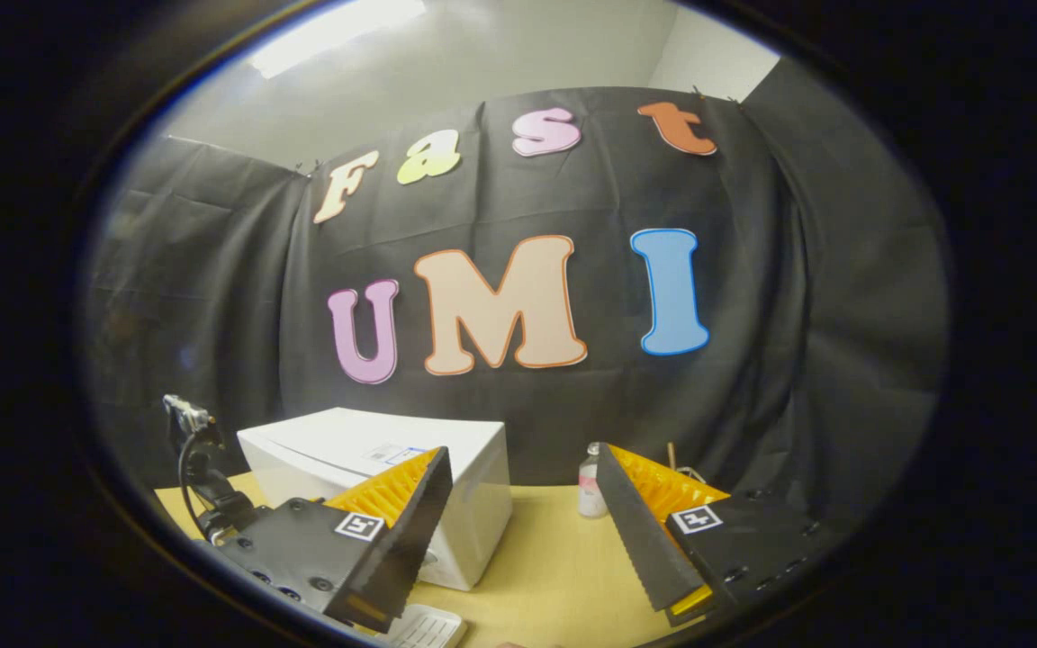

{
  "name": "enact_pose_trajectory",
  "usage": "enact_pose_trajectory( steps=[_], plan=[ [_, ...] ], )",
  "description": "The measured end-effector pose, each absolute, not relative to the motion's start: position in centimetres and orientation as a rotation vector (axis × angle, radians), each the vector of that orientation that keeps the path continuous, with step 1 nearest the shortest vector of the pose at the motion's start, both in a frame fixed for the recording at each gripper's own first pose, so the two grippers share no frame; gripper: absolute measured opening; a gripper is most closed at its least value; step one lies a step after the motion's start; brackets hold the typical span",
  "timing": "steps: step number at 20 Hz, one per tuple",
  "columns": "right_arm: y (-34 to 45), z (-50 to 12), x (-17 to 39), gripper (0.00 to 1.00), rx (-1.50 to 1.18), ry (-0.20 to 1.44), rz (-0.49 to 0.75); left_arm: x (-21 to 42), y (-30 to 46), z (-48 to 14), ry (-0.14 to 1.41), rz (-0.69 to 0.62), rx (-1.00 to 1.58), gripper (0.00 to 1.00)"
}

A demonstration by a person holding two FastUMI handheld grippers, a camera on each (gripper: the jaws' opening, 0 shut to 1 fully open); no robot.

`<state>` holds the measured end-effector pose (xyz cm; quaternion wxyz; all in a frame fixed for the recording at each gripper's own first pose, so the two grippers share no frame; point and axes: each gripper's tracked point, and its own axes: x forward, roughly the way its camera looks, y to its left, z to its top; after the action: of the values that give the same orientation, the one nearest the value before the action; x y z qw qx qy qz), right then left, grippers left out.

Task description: Open the microwave oven with the left hand, put the food in, and close the microwave oven.

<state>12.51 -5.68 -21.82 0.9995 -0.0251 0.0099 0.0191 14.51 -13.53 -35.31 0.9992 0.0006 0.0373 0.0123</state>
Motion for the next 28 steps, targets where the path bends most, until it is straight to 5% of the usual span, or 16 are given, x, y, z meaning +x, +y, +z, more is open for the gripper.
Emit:
enact_pose_trajectory(
  steps=[4,7,23,25,28],
  plan=[
    [-5.1,-21.6,12.1,0.92,-0.059,0.009,0.055,15.2,-13.3,-36.6,0.113,0.029,-0.005,0.19],
    [-5.3,-21.7,12.3,0.92,-0.06,0.012,0.05,15.1,-13.7,-35.4,0.079,0.021,-0.001,0.08],
    [-5.1,-22.2,13.0,0.92,-0.078,0.024,0.041,10.9,-10.5,-27.8,0.006,0.063,-0.034,0.16],
    [-5.0,-22.2,13.0,0.92,-0.077,0.027,0.039,9.8,-9.4,-26.1,0.001,0.084,-0.04,0.32],
    [-4.8,-22.4,13.0,0.92,-0.083,0.032,0.041,8.1,-7.5,-24.0,-0.015,0.128,-0.023,0.9]
  ],
)
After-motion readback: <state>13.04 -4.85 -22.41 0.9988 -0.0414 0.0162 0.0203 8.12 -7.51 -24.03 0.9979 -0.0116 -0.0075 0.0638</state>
